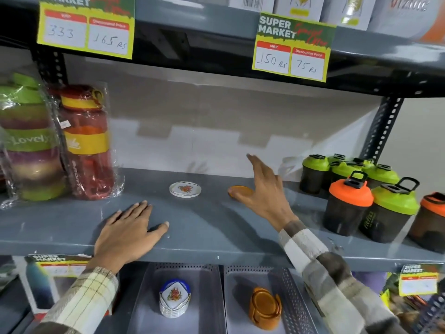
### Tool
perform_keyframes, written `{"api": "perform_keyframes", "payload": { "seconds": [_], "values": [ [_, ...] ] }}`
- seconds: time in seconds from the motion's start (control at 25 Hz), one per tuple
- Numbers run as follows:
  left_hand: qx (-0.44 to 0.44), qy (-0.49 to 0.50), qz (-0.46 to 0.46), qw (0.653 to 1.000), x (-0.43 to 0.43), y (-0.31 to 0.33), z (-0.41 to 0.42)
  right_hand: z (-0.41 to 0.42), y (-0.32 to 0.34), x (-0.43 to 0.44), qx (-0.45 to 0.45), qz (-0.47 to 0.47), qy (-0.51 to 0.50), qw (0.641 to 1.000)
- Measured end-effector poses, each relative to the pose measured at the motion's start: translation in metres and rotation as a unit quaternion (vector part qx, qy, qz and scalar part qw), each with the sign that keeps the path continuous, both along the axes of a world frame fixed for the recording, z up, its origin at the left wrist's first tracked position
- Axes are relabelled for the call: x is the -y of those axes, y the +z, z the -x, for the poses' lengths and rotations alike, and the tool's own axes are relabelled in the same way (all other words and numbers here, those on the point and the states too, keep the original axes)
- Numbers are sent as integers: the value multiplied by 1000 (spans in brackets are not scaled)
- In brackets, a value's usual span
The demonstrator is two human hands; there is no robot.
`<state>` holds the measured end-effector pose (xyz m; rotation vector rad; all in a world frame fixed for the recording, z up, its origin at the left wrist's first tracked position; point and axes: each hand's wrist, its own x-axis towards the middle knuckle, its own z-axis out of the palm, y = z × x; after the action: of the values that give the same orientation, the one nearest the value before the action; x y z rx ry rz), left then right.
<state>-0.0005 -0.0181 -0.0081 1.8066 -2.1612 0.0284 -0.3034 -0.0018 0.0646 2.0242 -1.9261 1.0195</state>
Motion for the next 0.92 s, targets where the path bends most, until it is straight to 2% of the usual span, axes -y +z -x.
{"api": "perform_keyframes", "payload": {
  "seconds": [0.16,0.28,0.52,0.72,0.92],
  "values": [
    [-15,4,16,1000,-4,3,1,21,-26,58,62,-164,-26,984],
    [-27,7,21,999,-5,5,1,33,-39,86,100,-205,-56,972],
    [-27,9,17,999,-3,4,-2,36,-37,80,111,-110,-23,987],
    [-20,8,14,1000,-5,5,-1,9,-7,22,81,42,49,995],
    [-14,2,18,1000,-4,5,-1,-17,17,-48,44,161,109,980]
  ]
}}
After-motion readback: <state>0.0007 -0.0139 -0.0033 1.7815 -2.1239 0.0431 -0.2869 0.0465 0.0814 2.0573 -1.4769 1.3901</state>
